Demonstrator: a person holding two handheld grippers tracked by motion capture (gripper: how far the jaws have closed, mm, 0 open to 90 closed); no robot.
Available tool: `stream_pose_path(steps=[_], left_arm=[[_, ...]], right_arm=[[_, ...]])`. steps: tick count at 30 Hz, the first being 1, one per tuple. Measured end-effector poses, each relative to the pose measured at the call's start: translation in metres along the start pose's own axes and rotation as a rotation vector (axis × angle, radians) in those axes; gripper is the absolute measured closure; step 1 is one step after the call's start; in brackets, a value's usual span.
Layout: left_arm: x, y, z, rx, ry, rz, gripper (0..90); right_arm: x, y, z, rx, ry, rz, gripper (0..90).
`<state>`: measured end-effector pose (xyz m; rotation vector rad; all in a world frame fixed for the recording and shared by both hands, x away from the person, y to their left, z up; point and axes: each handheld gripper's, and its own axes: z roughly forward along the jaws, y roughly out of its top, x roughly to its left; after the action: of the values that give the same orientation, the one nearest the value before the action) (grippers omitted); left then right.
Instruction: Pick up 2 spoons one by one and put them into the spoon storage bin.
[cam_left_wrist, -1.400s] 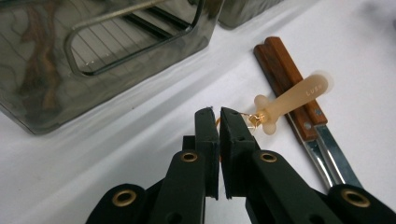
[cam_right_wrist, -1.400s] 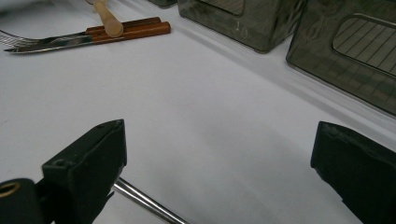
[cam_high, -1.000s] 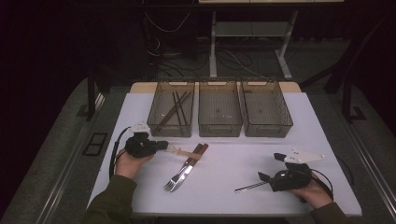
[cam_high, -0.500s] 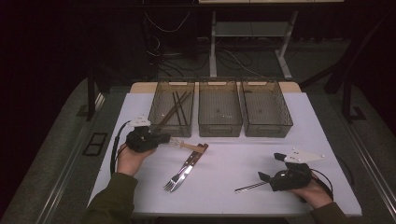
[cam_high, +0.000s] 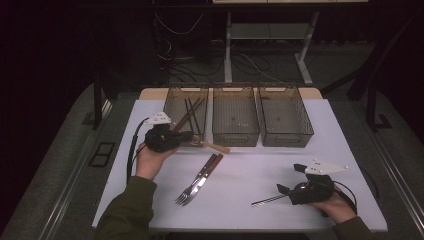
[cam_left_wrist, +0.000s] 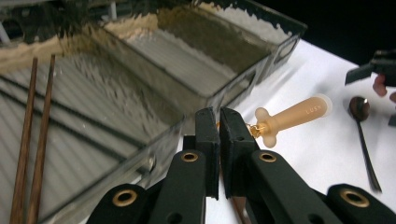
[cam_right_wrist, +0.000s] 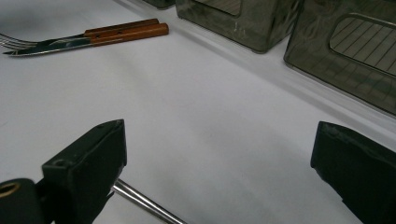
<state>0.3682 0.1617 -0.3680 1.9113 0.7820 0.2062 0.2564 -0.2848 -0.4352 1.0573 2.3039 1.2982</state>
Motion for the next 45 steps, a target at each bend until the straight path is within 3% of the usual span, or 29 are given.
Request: stream_pose_path(steps=[10, 17, 22, 35, 42, 45], left_arm=[[-0.004, 0.029, 0.018, -0.036, 0.003, 0.021, 86.4], [-0.004, 0.043, 0.033, -0.035, 0.038, 0.035, 86.6], [-0.003, 0.048, 0.05, -0.041, 0.054, 0.018, 86.6], [-0.001, 0.06, 0.093, -0.017, 0.081, -0.012, 86.7], [-0.001, 0.061, 0.113, 0.024, 0.109, -0.038, 86.6], [0.0, 0.06, 0.119, 0.058, 0.123, -0.026, 86.6]], right_arm=[[0.0, 0.0, 0.0, -0.001, 0.001, 0.0, 3.7], [0.0, 0.0, -0.001, -0.002, 0.004, 0.001, 3.7], [0.0, 0.0, -0.001, -0.003, 0.004, 0.0, 3.7], [0.0, 0.0, -0.002, -0.009, 0.007, 0.001, 3.7], [0.0, 0.0, -0.002, -0.012, 0.011, 0.002, 3.7], [0.0, 0.0, -0.003, -0.015, 0.012, 0.001, 3.8]])
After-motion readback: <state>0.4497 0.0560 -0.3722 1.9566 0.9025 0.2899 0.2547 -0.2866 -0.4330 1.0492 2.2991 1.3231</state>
